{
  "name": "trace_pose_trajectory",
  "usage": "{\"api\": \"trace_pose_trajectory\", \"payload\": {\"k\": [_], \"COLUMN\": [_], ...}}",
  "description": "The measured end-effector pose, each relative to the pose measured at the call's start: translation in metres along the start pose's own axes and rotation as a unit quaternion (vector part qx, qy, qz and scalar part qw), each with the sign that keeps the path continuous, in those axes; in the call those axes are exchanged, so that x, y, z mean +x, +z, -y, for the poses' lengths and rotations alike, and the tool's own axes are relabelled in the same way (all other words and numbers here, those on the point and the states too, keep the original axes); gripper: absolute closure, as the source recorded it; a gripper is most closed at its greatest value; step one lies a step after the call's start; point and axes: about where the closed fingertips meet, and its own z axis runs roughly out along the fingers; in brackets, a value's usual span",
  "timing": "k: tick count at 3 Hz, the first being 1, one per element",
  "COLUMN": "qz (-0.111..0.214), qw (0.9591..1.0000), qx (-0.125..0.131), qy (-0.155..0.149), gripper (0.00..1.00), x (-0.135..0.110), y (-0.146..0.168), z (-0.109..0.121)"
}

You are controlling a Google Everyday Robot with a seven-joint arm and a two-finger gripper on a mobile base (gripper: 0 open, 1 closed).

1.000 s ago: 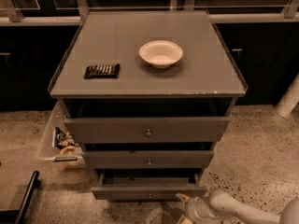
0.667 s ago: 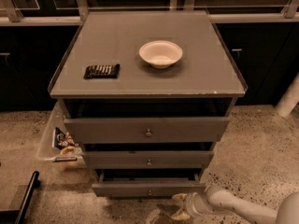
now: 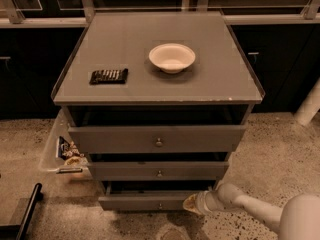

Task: Close bottom drawer

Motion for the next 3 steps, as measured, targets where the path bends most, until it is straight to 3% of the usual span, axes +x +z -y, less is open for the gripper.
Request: {"api": "trace_pose_trajectory", "payload": {"k": [1, 3], "qz": [0.006, 0.006], "qw": [0.9999, 0.9999], "qx": [0.013, 0.013], "qy": [0.005, 0.005], "gripper": [1.0, 0.58], "x": [0.0189, 0.0189], "y": [0.0061, 0.0062], "z": [0.0239, 0.0237]}}
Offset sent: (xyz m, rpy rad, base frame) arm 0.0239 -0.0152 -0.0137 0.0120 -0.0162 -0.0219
